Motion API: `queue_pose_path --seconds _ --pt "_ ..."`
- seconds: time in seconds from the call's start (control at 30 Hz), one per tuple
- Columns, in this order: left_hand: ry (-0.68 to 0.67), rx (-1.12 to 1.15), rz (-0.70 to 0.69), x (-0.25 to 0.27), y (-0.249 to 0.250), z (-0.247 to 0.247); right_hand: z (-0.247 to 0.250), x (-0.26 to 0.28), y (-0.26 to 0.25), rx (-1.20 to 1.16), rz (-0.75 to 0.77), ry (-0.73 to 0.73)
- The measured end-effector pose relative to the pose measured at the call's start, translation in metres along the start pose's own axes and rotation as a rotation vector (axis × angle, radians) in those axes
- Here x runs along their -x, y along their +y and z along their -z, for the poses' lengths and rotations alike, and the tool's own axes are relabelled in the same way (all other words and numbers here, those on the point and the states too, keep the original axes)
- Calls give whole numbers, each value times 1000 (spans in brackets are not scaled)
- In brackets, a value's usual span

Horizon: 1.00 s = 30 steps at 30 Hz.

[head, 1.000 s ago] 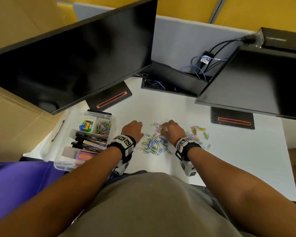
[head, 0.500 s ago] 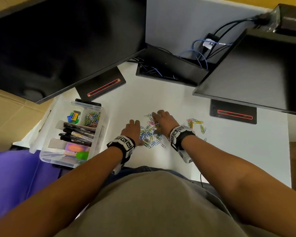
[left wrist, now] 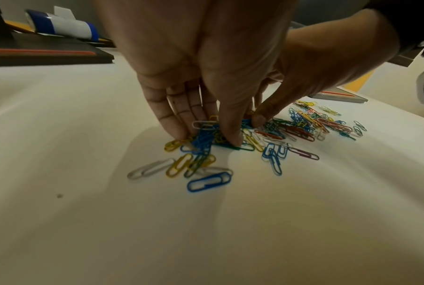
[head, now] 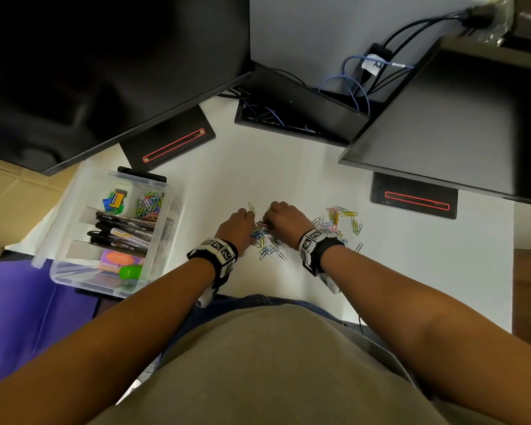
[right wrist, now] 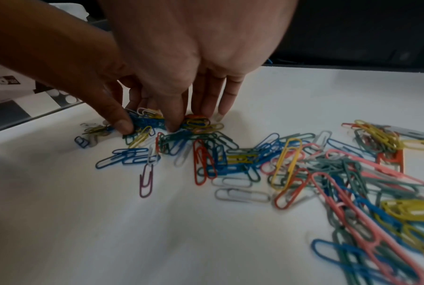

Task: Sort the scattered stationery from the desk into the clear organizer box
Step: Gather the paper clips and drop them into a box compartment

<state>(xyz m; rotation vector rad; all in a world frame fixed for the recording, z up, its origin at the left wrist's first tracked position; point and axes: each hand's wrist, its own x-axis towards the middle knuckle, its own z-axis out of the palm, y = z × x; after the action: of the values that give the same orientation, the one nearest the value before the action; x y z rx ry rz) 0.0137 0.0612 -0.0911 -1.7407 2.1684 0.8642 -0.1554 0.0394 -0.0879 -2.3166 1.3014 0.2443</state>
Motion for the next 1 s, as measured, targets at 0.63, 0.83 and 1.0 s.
queue_pose_path --seconds 0.63,0.83,1.0 --pt "137 -108 -47 -2 -13 7 4 15 11 -213 -194 5" --pt "183 -34 -32 3 -19 9 8 21 11 -280 -231 53" --pt "251 70 27 9 -20 18 12 23 8 -375 -273 137"
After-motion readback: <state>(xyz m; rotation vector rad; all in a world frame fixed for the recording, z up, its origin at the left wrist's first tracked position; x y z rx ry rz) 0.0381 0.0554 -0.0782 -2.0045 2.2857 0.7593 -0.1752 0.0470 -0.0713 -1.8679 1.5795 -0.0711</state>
